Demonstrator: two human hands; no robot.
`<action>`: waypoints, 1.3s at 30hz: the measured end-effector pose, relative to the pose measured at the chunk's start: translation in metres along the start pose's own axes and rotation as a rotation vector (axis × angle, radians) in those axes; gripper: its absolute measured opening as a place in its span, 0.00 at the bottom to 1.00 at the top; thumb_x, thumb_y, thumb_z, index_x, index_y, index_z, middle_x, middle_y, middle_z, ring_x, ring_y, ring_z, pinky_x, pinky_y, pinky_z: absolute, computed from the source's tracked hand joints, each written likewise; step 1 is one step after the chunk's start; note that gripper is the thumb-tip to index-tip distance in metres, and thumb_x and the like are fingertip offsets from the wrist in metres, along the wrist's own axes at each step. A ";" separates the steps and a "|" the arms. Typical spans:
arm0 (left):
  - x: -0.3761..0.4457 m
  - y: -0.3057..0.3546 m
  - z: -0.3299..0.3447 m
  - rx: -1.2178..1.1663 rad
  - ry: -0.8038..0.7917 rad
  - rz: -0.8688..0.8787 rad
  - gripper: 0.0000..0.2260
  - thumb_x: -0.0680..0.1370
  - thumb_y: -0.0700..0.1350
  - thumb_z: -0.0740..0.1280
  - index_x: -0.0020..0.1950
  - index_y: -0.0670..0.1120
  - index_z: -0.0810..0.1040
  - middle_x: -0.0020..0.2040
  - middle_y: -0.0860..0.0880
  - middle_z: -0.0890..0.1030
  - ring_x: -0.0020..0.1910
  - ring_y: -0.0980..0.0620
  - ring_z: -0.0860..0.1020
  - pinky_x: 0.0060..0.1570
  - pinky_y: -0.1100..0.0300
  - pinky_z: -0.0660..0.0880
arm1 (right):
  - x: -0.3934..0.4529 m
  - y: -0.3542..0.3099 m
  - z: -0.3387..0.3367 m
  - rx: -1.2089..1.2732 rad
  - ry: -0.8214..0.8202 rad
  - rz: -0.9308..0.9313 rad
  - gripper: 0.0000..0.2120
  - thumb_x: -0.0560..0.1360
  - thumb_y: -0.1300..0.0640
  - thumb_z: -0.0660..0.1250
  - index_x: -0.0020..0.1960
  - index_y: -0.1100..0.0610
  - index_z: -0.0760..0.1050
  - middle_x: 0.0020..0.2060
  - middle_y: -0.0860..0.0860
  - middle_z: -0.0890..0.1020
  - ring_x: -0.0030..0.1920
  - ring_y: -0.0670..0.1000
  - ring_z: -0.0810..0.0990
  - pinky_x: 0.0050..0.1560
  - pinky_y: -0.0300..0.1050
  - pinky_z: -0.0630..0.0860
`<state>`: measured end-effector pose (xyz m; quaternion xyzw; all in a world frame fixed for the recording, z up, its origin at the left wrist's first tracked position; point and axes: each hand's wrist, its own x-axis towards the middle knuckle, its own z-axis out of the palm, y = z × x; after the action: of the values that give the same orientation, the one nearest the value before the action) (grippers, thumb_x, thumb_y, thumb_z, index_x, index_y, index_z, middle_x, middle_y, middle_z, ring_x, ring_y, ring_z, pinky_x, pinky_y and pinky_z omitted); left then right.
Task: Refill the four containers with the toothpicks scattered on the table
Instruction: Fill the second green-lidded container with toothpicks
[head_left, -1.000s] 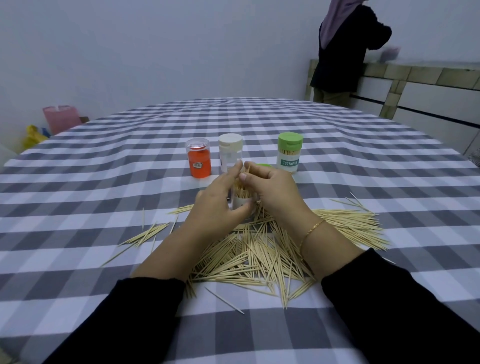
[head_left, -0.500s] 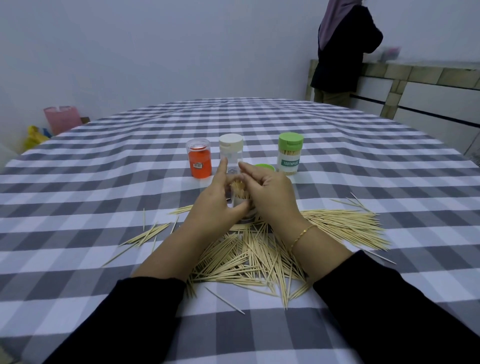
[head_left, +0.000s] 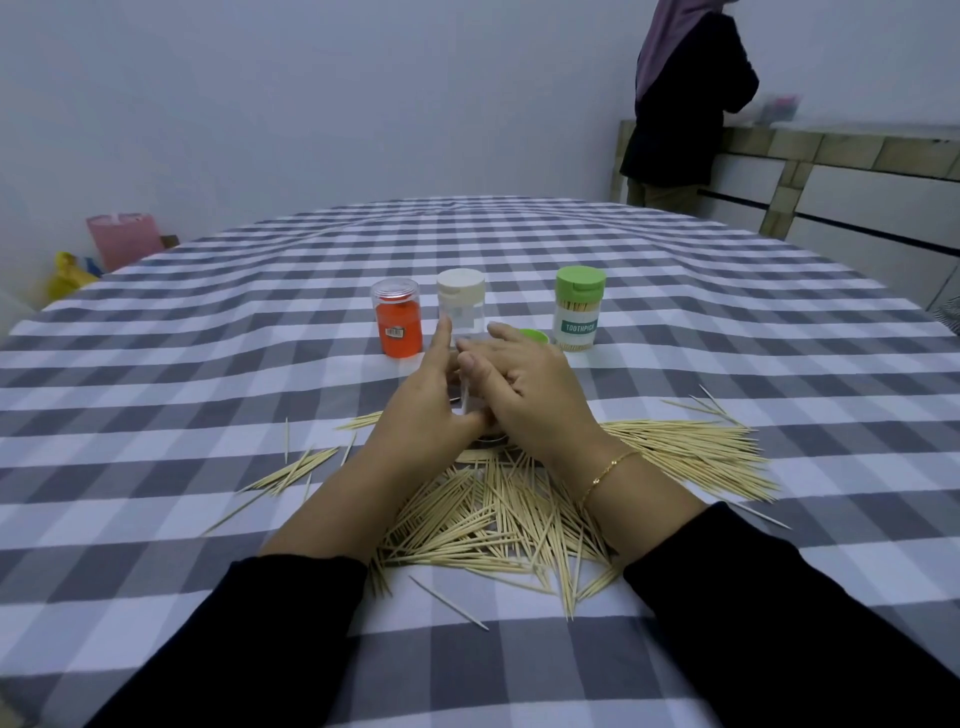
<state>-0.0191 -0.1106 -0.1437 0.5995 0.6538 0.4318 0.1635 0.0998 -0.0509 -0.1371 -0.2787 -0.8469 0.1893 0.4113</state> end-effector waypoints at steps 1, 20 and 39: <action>0.000 0.000 0.000 -0.008 -0.003 -0.004 0.44 0.74 0.45 0.71 0.80 0.53 0.44 0.66 0.57 0.74 0.65 0.55 0.74 0.60 0.61 0.73 | 0.000 0.002 0.000 -0.054 0.018 -0.027 0.16 0.78 0.49 0.58 0.59 0.51 0.80 0.58 0.45 0.81 0.69 0.50 0.69 0.64 0.47 0.57; -0.004 0.003 -0.003 0.113 -0.036 0.080 0.34 0.76 0.47 0.71 0.76 0.61 0.58 0.68 0.52 0.70 0.63 0.57 0.70 0.63 0.59 0.69 | 0.013 0.005 -0.072 -0.072 -0.230 0.551 0.21 0.80 0.50 0.60 0.55 0.68 0.77 0.54 0.64 0.79 0.52 0.61 0.77 0.55 0.54 0.73; -0.004 0.003 -0.002 0.113 -0.007 0.077 0.33 0.75 0.48 0.71 0.77 0.55 0.60 0.69 0.53 0.69 0.60 0.61 0.68 0.58 0.65 0.65 | 0.008 0.009 -0.053 -0.535 -0.802 0.472 0.23 0.76 0.45 0.60 0.67 0.53 0.71 0.61 0.55 0.74 0.61 0.54 0.71 0.57 0.45 0.69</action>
<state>-0.0177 -0.1155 -0.1420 0.6340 0.6530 0.3981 0.1147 0.1414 -0.0337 -0.1061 -0.4625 -0.8706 0.1457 -0.0837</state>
